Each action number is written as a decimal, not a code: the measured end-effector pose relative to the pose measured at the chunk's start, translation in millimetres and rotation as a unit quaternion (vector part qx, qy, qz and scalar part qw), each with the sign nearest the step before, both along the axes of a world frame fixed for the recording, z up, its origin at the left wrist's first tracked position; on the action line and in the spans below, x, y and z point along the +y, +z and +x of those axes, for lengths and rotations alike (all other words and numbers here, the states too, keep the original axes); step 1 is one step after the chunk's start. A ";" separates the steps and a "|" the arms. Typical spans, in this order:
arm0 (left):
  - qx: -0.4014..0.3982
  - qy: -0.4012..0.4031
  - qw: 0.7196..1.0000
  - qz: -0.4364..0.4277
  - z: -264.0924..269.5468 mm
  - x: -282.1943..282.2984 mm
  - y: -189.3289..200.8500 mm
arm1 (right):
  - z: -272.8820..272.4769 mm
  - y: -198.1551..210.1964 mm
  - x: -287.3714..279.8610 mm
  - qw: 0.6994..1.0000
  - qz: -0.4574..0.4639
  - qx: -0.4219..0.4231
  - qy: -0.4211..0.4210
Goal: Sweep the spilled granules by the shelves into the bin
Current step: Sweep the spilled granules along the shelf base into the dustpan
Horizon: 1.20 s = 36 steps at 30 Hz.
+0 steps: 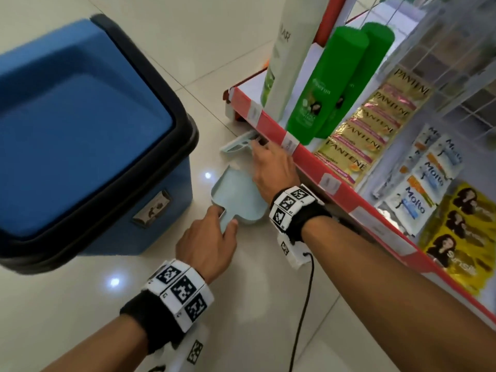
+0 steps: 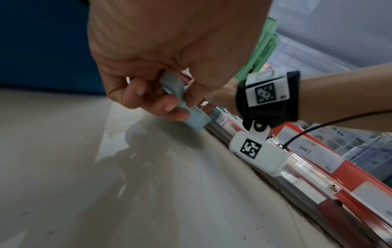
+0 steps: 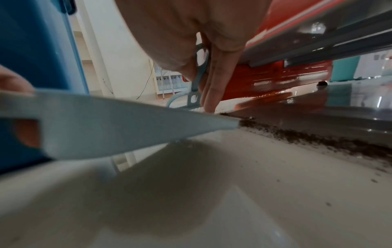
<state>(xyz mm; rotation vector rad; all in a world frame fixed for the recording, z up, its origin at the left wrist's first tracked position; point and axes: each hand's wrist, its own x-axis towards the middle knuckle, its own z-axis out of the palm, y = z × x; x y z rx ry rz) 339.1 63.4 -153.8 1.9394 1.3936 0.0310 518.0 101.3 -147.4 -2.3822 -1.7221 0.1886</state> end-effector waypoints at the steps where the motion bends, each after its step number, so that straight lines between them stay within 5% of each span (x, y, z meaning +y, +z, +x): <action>1: -0.004 0.001 1.000 -0.007 -0.9 0.9 -2.3 | 1.3 -3.9 4.1 1.000 0.003 -0.014 0.004; 6: -0.008 -0.014 0.999 -0.034 -7.8 -5.2 -9.9 | 1.3 -21.3 24.9 0.997 -0.003 -0.080 -0.009; 12: -0.024 -0.012 0.998 -0.055 -7.3 -8.8 -10.0 | 2.5 -21.8 27.0 0.997 -0.026 -0.018 -0.064; 16: -0.039 -0.014 0.996 -0.073 -7.3 -11.7 -11.8 | 15.5 -10.8 -15.4 0.995 -0.087 0.005 -0.052; 21: -0.033 -0.029 0.995 -0.085 -9.6 -18.3 -8.5 | 24.0 13.7 -66.6 0.991 -0.113 -0.067 0.011; 30: -0.031 -0.043 0.992 -0.113 -5.2 -22.5 -1.1 | -17.0 11.5 15.6 0.993 -0.060 -0.091 0.037; 36: -0.059 -0.025 0.989 -0.134 -10.2 -20.8 -0.1 | -4.1 17.7 -32.9 0.985 -0.154 -0.074 0.034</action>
